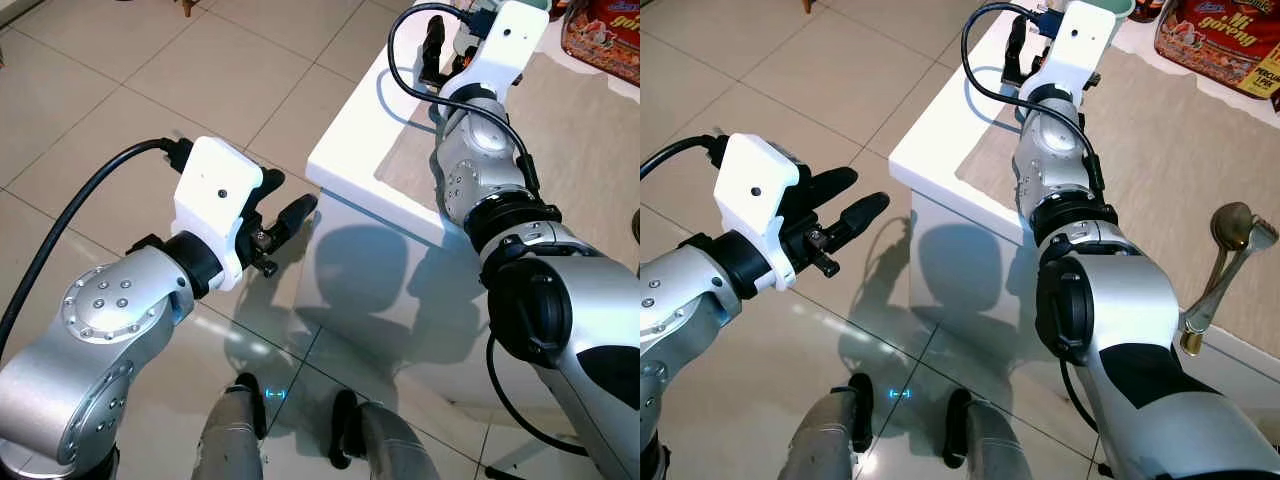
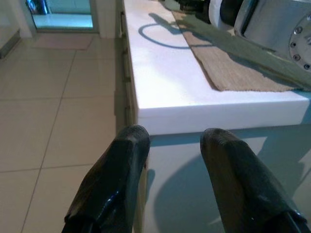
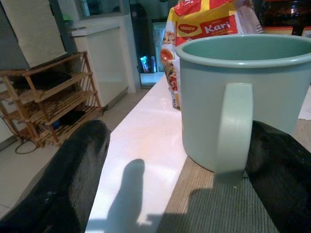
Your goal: Setting the table
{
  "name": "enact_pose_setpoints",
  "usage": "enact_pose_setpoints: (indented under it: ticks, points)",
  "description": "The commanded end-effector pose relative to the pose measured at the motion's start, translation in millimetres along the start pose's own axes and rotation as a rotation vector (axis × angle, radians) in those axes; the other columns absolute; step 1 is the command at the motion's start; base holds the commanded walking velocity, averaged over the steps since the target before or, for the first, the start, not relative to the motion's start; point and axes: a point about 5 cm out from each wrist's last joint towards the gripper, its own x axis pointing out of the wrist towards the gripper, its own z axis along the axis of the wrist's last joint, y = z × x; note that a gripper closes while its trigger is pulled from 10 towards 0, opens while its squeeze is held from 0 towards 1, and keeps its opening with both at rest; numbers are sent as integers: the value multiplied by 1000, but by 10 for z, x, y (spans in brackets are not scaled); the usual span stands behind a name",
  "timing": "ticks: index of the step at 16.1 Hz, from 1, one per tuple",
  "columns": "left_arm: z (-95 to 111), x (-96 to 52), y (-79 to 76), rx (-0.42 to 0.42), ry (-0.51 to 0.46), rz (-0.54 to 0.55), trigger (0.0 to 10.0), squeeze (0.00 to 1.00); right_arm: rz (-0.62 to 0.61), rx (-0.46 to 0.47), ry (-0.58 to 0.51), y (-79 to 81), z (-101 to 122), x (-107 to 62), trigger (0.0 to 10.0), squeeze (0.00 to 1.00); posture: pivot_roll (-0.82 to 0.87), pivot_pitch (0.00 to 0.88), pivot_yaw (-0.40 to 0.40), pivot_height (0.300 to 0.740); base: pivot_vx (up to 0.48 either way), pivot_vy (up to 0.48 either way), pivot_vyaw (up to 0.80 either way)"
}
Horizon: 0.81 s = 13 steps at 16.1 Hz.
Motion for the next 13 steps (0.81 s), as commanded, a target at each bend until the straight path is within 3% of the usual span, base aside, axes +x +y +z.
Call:
enact_pose_setpoints:
  ticks: [1,3,4,5,6,13]
  points:
    - [51,-27,-54,16,-19,-29,10000,0,-29,-3,-10,-60,57,30,10000,0,358,326,-137,740,0,0,0]
    - [57,-13,-71,13,-20,-39,10000,0,-58,-7,-6,-107,88,51,10000,0,359,322,-138,740,0,0,0]
    - [55,-14,-76,13,-19,-40,10000,0,-64,-9,-3,-119,88,52,9373,0,359,322,-138,740,0,0,0]
    - [49,-20,-85,12,-18,-42,10000,0,-74,-7,1,-143,92,57,4353,0,361,323,-138,740,0,0,0]
    - [42,-28,-90,12,-16,-43,10000,0,-76,-6,4,-150,97,61,314,0,361,323,-138,740,0,0,0]
    - [20,-47,-97,10,-5,-48,10000,0,-103,-33,37,-201,70,63,0,0,367,316,-139,740,0,0,0]
